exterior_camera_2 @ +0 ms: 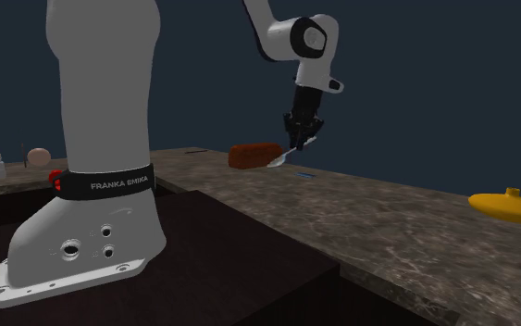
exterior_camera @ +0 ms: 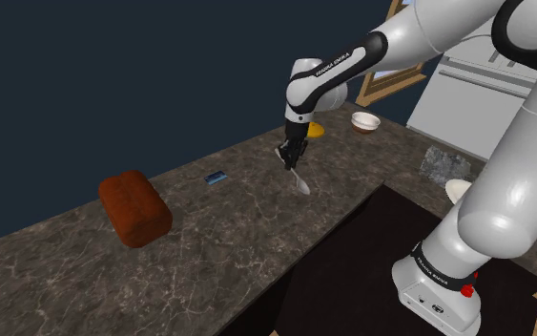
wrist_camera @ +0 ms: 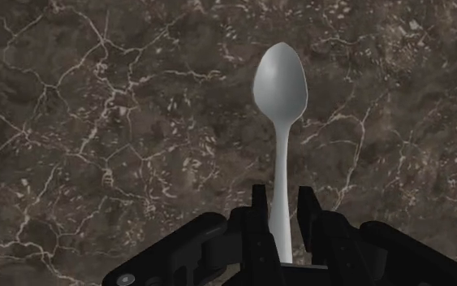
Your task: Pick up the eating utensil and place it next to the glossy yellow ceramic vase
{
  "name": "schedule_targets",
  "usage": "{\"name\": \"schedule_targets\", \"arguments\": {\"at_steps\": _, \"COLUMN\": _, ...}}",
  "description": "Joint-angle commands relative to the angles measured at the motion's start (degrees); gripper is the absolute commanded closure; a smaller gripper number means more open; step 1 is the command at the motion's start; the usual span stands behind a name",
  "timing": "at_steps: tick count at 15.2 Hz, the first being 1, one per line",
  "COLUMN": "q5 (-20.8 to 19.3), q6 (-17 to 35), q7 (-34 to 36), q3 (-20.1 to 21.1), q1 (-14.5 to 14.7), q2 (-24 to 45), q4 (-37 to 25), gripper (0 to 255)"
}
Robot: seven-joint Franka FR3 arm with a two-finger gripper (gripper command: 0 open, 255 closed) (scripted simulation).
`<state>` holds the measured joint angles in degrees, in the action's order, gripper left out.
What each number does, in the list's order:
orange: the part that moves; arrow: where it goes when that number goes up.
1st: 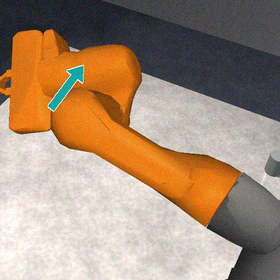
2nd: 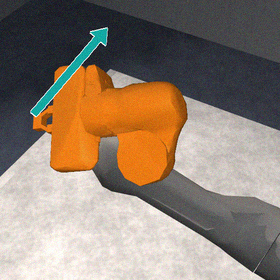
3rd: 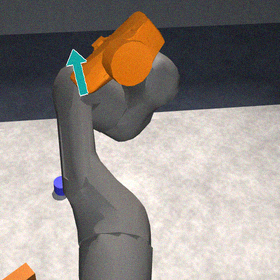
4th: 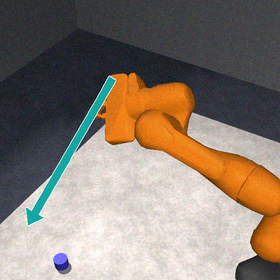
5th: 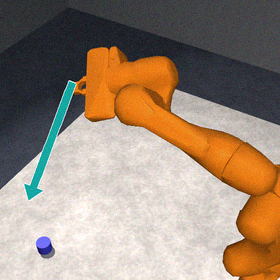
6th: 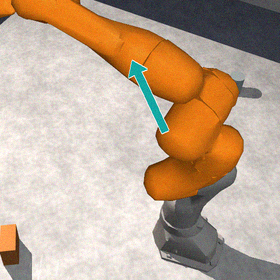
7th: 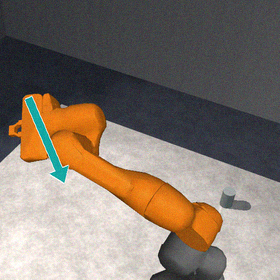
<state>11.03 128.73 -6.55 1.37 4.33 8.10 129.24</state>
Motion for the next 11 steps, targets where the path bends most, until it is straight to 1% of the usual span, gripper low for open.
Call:
{"name": "schedule_targets", "arguments": {"at_steps": 1, "q5": -0.4, "q6": -0.7, "q7": -2.6, "q3": -1.3, "q1": -1.6, "q2": 0.4, "q4": -0.7, "gripper": 255}}
{"name": "schedule_targets", "arguments": {"at_steps": 6, "q5": -1.3, "q6": -2.9, "q7": -8.7, "q3": -4.3, "q1": -5.5, "q2": 3.2, "q4": -4.9, "gripper": 255}}
{"name": "schedule_targets", "arguments": {"at_steps": 11, "q5": -1.9, "q6": -5.6, "q7": -14.4, "q3": -6.9, "q1": -9.3, "q2": 7.1, "q4": -10.7, "gripper": 255}}
